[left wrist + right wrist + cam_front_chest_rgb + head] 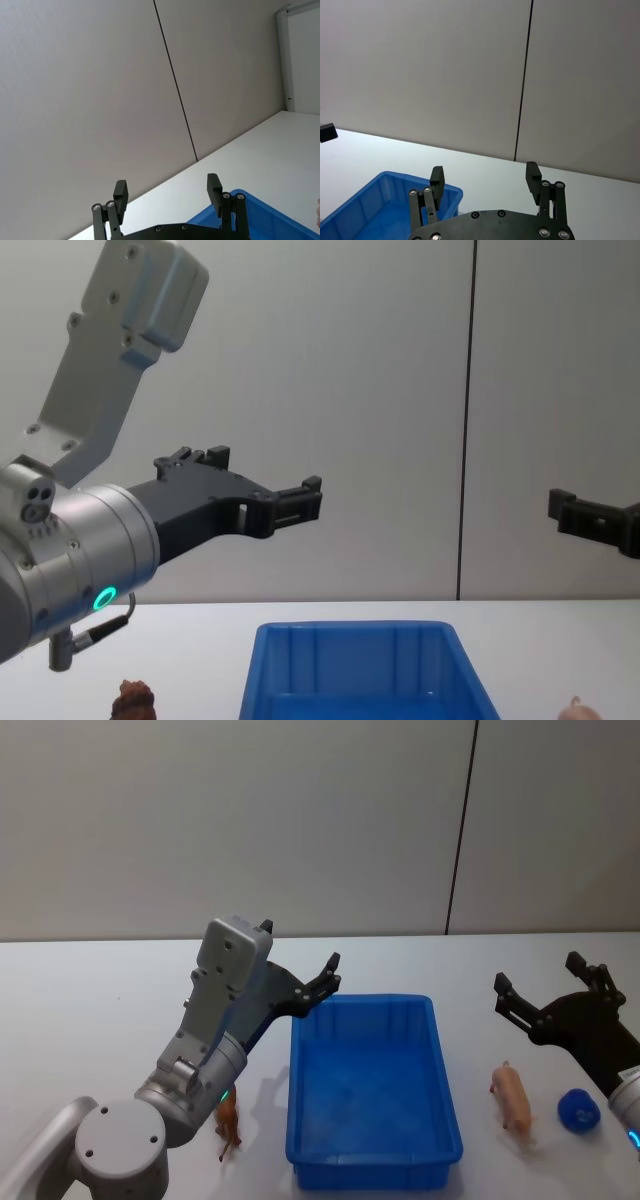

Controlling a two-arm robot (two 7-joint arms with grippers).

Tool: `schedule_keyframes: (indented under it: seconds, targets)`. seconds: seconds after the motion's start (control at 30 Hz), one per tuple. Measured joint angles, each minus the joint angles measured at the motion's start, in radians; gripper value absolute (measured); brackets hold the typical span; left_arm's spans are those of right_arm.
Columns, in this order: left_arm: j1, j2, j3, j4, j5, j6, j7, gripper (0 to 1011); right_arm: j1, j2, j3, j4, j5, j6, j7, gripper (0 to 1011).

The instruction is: Pick up the two dolls from the table and place them into the box.

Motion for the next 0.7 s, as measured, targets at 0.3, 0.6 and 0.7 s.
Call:
schedule_keyframes:
  seconds: [0.3, 0.6, 0.7]
  targets:
    - [0.0, 0.0, 0.0, 0.0, 0.0, 0.0, 0.0, 1001, 0.0, 0.0, 0.0, 0.0, 0.0, 0.0, 0.0, 1001]
    - [0.0, 0.0, 0.0, 0.0, 0.0, 0.0, 0.0, 1001, 0.0, 0.0, 0.0, 0.0, 0.0, 0.0, 0.0, 1001]
    - [0.0, 0.0, 0.0, 0.0, 0.0, 0.0, 0.0, 1001, 0.0, 0.0, 0.0, 0.0, 0.0, 0.0, 0.0, 1001]
